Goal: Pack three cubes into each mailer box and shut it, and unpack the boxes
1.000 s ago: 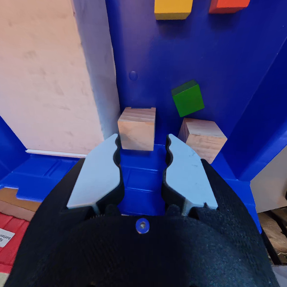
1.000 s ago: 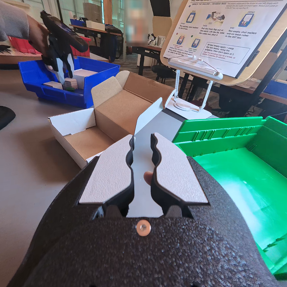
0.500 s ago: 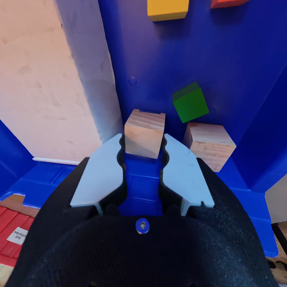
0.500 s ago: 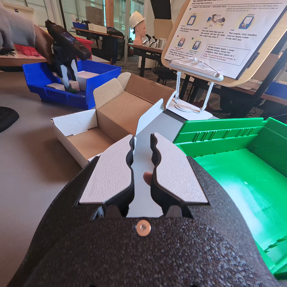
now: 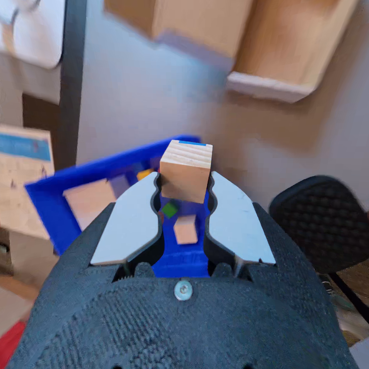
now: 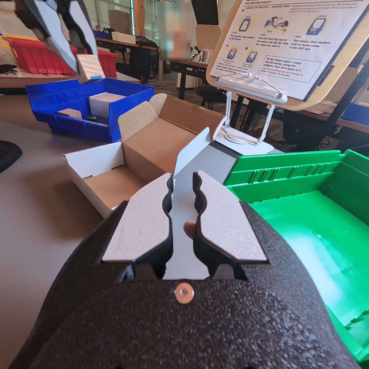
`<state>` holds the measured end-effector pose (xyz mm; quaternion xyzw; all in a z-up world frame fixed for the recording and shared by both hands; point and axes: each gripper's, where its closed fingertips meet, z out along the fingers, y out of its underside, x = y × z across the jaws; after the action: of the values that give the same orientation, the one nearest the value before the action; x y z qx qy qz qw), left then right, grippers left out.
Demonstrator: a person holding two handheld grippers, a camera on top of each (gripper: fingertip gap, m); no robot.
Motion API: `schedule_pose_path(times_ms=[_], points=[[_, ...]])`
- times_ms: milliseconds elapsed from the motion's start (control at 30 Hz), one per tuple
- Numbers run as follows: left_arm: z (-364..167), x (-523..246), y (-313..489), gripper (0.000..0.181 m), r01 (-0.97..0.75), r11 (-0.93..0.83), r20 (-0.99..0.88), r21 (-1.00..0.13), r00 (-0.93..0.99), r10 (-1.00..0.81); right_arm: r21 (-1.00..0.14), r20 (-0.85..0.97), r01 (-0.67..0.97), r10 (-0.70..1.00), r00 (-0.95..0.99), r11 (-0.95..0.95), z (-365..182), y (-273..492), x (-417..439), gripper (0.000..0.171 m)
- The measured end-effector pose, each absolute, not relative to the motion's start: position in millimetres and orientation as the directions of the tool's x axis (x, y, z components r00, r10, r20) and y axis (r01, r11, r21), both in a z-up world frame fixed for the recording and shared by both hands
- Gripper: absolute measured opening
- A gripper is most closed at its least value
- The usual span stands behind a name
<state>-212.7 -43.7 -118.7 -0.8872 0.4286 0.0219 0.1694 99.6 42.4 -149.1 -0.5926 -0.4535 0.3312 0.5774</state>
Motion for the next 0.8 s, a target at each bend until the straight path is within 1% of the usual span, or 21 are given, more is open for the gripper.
schedule_pose_path(times_ms=[133, 200, 267, 367, 467, 533, 667, 733, 800], points=[[-132.4, -103.2, -42.4, 0.045, -0.828, -0.462, -0.116, -0.318, 0.518, -0.847, -0.981, 0.153, 0.166, 0.915, 0.372, 0.097, -149.5, 40.8, 99.4, 0.018], [-155.4, -68.7, -36.6, 0.045, -0.857, -0.435, -0.101, -0.275, 0.476, -0.874, -0.980, 0.163, 0.172, 0.911, 0.379, 0.103, -150.7, 41.8, 101.3, 0.018], [-184.1, -49.2, -28.4, 0.045, -0.884, -0.425, -0.091, -0.197, 0.448, -0.889, -0.980, 0.162, 0.174, 0.908, 0.386, 0.101, -151.8, 43.4, 103.8, 0.017], [-219.9, -40.6, -17.6, 0.045, -0.900, -0.428, -0.086, -0.076, 0.434, -0.897, -0.981, 0.155, 0.170, 0.907, 0.392, 0.094, -152.7, 45.2, 107.1, 0.017], [-238.0, -46.3, -14.9, 0.045, -0.898, -0.440, -0.085, 0.013, 0.437, -0.895, -0.980, 0.163, 0.169, 0.903, 0.396, 0.103, -151.7, 46.6, 109.8, 0.017], [-242.0, -48.7, -20.3, 0.045, -0.893, -0.450, -0.051, 0.033, 0.448, -0.893, -0.980, 0.167, 0.168, 0.903, 0.396, 0.107, -151.0, 47.1, 110.8, 0.017], [-251.0, -58.2, -22.9, 0.045, -0.887, -0.458, -0.077, 0.059, 0.454, -0.888, -0.981, 0.161, 0.165, 0.907, 0.388, 0.103, -151.2, 46.9, 109.9, 0.017], [-251.4, -57.2, -23.7, 0.046, -0.891, -0.452, -0.086, 0.040, 0.448, -0.890, -0.980, 0.165, 0.169, 0.908, 0.386, 0.107, -151.8, 46.3, 109.0, 0.017], [-246.5, -53.5, -26.1, 0.053, -0.898, -0.441, -0.090, 0.005, 0.439, -0.894, -0.979, 0.170, 0.173, 0.906, 0.387, 0.110, -152.4, 45.5, 108.9, 0.017]])
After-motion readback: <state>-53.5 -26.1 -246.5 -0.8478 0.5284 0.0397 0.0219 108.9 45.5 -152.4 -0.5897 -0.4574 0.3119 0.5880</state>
